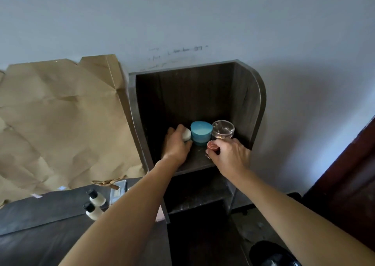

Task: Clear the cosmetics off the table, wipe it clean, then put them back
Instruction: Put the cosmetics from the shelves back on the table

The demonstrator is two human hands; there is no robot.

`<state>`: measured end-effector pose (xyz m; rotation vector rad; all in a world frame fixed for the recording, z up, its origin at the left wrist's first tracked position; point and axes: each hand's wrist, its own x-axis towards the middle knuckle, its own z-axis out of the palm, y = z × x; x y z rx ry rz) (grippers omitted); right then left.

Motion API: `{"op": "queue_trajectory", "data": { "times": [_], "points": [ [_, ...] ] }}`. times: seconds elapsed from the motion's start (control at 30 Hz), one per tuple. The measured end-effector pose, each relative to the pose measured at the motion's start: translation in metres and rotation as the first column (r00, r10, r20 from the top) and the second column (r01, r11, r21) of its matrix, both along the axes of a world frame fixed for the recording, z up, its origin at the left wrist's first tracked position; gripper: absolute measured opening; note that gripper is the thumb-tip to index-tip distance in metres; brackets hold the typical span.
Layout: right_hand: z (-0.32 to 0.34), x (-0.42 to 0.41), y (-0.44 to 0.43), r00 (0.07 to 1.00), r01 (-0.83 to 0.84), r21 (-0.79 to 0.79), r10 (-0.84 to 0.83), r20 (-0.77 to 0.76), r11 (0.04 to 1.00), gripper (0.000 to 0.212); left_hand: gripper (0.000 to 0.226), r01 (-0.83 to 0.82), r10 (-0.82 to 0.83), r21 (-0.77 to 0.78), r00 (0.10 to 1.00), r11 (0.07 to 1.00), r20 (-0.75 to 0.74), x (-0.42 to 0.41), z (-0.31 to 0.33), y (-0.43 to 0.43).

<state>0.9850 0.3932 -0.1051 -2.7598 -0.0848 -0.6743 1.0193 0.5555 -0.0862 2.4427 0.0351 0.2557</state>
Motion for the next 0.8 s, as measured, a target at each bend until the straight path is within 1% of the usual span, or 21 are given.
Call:
{"op": "queue_trajectory", "data": {
  "times": [0.1,0.17,0.33,0.4,0.5,0.6,0.7,0.8],
  "points": [
    [-0.001,0.000,-0.001,1.000,-0.018,0.045,0.018,-0.010,0.999,0.022,0.031,0.015,-0.014,-0.015,1.000,1.000,0.022,-0.009,0.001,0.000],
    [-0.001,-0.004,-0.003,1.000,-0.022,0.113,0.023,-0.014,0.993,0.022,0.032,0.017,-0.016,-0.008,0.999,1.000,0.049,-0.022,0.001,0.001],
    [-0.005,-0.033,-0.005,0.999,0.012,0.231,-0.019,0.028,0.973,0.036,0.037,0.093,-0.091,0.003,0.978,0.996,0.186,-0.076,0.000,0.012],
    [-0.008,-0.051,0.000,0.999,0.023,0.261,-0.033,0.036,0.965,0.041,0.039,0.141,-0.138,0.001,0.969,0.990,0.204,-0.105,-0.002,0.025],
    [-0.016,-0.082,0.019,0.999,0.036,0.312,-0.047,0.027,0.949,0.042,0.038,0.173,-0.167,-0.011,0.964,0.985,0.206,-0.150,-0.011,0.058],
    [-0.028,-0.116,0.050,0.999,-0.030,0.331,0.022,0.029,0.943,0.037,0.038,0.138,-0.135,-0.001,0.972,0.990,0.194,-0.195,-0.026,0.105],
    [-0.046,-0.148,0.096,0.993,-0.105,0.317,0.117,-0.019,0.943,0.034,0.038,0.053,-0.053,0.006,0.988,0.999,0.143,-0.241,-0.039,0.157],
    [-0.063,-0.176,0.150,0.971,-0.190,0.328,0.226,-0.076,0.925,0.033,0.039,-0.025,0.021,0.045,0.995,0.999,0.101,-0.284,-0.053,0.211]
  ]
}}
